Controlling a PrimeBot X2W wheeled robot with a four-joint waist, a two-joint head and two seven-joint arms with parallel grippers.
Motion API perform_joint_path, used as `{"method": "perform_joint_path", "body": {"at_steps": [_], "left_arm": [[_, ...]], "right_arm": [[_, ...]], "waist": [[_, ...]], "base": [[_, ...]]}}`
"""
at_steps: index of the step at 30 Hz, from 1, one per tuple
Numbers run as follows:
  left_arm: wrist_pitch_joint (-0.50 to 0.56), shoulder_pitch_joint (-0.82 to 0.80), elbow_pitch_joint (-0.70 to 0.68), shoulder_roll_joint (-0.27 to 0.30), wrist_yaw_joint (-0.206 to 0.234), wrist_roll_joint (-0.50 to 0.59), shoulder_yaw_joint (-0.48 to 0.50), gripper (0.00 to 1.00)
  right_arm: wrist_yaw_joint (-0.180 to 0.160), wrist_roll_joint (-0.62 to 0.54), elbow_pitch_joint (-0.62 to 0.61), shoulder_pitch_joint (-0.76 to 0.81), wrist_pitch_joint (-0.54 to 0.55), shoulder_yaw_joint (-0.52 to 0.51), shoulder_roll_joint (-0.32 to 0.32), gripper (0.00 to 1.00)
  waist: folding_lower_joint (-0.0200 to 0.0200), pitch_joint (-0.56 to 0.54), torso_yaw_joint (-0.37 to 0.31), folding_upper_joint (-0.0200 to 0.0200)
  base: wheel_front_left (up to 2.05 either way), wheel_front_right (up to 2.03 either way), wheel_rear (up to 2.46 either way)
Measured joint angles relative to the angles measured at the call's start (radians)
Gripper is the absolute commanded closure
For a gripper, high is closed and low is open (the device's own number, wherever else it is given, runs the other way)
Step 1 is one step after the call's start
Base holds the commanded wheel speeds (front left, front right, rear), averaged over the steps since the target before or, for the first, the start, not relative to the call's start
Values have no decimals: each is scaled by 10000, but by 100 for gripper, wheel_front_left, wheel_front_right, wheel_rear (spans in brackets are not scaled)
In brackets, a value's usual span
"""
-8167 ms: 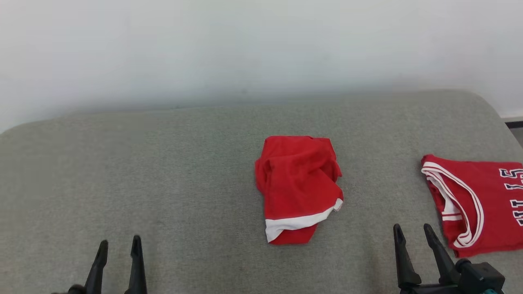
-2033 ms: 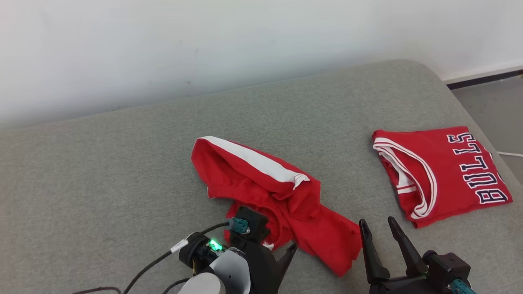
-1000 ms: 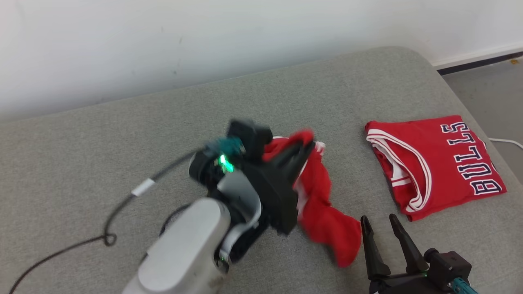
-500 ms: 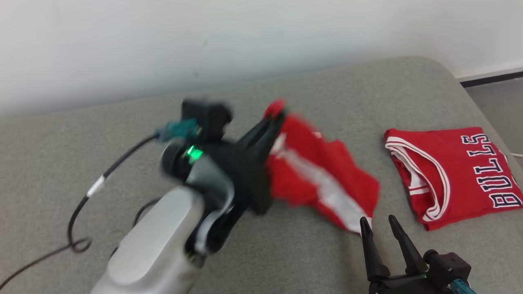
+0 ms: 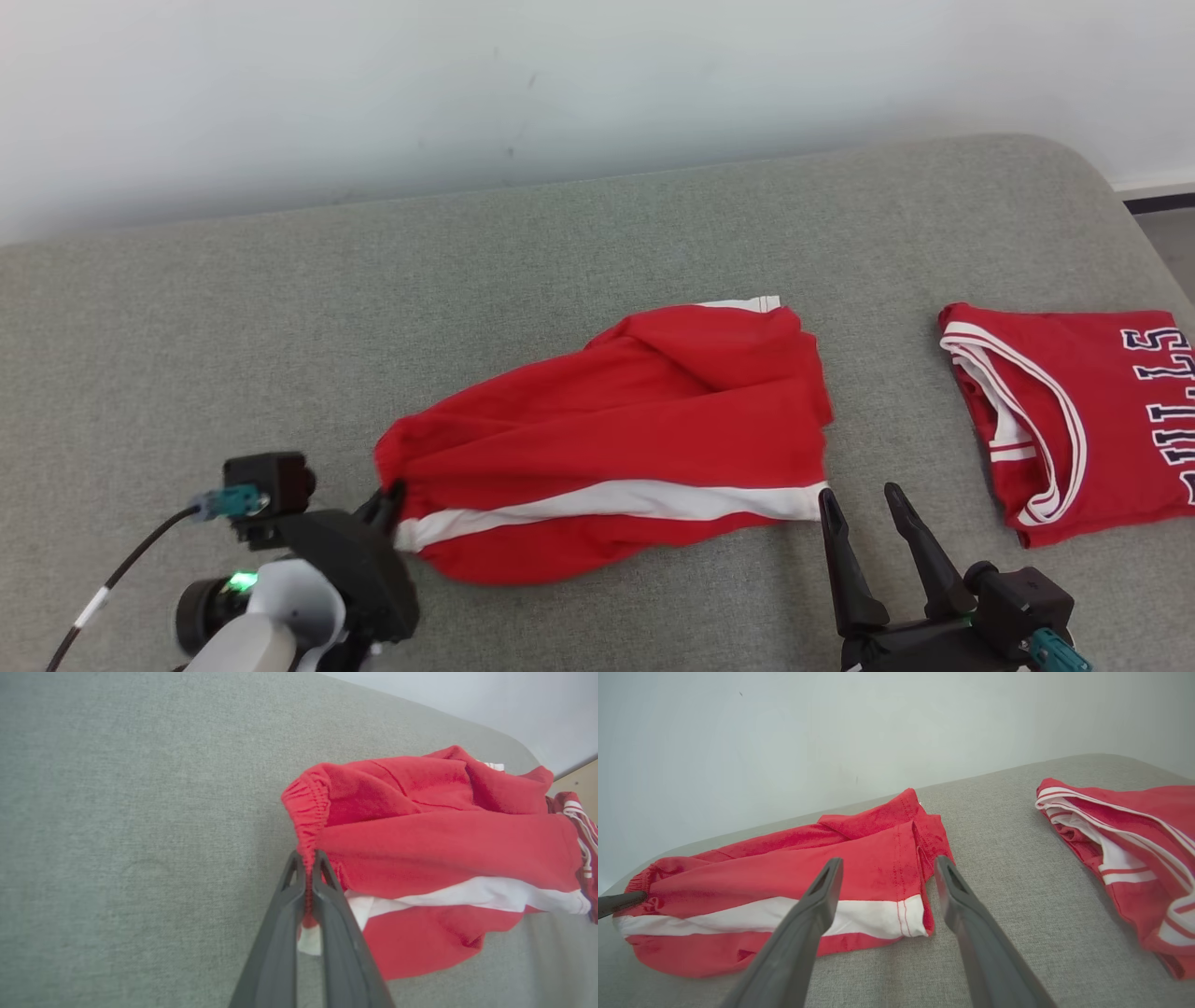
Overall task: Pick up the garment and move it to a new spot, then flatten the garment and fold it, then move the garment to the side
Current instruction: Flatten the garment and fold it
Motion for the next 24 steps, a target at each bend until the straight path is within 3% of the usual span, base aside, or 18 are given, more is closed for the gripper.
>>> {"method": "perform_joint_path", "body": {"at_steps": [4,5,6,7,16,19,24], "left_arm": [[-67,383,318,222,336,-71,192,100],[-121,439,305,219,330,-73,207,86],[-286,477,272,198,324,-75,240,5],[-439,483,219,199,299,-44,224,0],[-3843,1939,-151,-82,-316,504,771,0],[-4157,2466,-456,-213,-566,1026,1350,0],[-4197,3595,-1611,-1032,-1292,3273,3150,0]], "right_arm": [[0,-10,-29,-10,44,35,-25,0],[0,-10,-29,-3,48,42,-31,0],[0,-10,-25,13,54,42,-38,0],[0,-10,-21,33,58,44,-42,0],[0,-29,-153,217,130,-230,-238,0],[0,-73,-280,372,115,-585,-309,0],[0,-194,-422,623,96,-995,-349,0]], "waist": [[0,-36,81,0],[0,-61,86,0],[0,-91,90,0],[0,-124,91,0],[-1,-505,18,0],[0,-637,83,0],[0,-826,339,-1]], "base": [[0,0,0],[0,0,0],[0,0,0],[0,0,0],[0,0,0],[0,0,0],[0,0,0]]}}
